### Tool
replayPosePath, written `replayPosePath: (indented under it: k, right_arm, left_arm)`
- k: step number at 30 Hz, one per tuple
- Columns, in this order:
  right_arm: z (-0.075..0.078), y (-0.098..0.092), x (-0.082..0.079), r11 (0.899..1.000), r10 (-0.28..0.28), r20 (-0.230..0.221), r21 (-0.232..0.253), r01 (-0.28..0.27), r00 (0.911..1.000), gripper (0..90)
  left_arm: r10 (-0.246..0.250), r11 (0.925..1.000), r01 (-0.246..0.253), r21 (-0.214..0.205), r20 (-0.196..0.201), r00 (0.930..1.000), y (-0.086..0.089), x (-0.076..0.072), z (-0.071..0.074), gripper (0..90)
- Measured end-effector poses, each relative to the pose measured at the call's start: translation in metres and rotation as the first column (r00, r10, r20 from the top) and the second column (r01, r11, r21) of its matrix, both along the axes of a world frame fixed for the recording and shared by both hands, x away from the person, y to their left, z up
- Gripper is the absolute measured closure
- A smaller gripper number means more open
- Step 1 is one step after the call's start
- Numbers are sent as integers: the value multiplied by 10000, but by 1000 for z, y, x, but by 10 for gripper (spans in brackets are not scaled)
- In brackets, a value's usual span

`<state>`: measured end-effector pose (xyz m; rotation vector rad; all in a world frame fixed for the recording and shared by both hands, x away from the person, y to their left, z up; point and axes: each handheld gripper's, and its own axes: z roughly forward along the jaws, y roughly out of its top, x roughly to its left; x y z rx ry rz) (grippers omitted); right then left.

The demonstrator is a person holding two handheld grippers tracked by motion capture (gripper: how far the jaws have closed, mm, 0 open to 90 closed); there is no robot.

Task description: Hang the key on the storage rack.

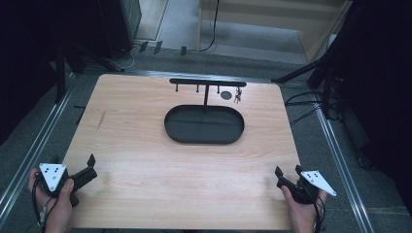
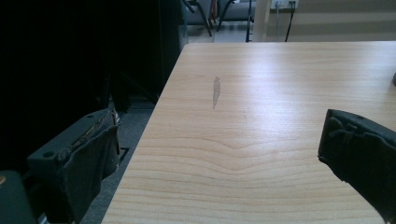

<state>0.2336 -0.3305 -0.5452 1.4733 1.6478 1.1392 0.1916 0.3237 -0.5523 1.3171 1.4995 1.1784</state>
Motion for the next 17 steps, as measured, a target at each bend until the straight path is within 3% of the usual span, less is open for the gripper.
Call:
replayPosePath:
  k: [5,9,17]
  right_arm:
    - [0,-3,-1,9994,-250,72,256,248,9997,211]
    - [0,0,-2,9997,-238,-12,100,238,9997,212]
    - [0,1,-1,9998,-197,-112,42,198,9997,212]
  left_arm:
    - [24,9998,-25,-185,-58,10000,2,1,0,0]
    - [0,10000,0,32,-60,10000,-1,1,0,0]
    - [-55,10000,56,52,-156,9999,-1,2,0,0]
